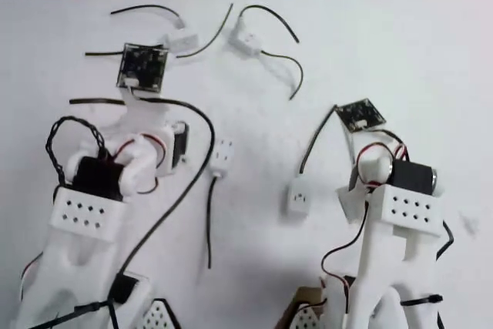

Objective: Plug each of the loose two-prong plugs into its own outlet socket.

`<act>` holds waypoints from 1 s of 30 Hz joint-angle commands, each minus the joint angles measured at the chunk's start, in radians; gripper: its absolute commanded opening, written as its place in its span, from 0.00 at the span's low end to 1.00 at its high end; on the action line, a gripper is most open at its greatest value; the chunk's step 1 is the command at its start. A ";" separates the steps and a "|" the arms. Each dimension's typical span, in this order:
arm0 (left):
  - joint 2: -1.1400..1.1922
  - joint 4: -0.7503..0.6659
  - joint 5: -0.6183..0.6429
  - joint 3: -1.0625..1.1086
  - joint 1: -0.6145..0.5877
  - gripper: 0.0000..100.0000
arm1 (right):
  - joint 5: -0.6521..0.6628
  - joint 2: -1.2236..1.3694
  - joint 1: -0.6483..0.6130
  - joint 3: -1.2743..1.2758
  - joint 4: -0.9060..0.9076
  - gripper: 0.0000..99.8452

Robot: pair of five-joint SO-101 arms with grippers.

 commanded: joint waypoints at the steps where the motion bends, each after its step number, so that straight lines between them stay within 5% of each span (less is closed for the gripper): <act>1: 0.033 0.092 -0.017 -0.100 0.056 0.02 | -0.002 -0.013 0.030 -0.003 -0.010 0.31; 12: 0.716 0.488 -0.061 -0.772 0.171 0.02 | 0.006 -0.018 0.142 0.193 -0.202 0.31; 26: 1.069 0.427 -0.058 -0.973 0.185 0.02 | 0.000 -0.010 0.182 0.428 -0.521 0.31; 30: 1.104 0.376 0.069 -0.973 0.191 0.02 | -0.002 -0.010 0.182 0.460 -0.576 0.31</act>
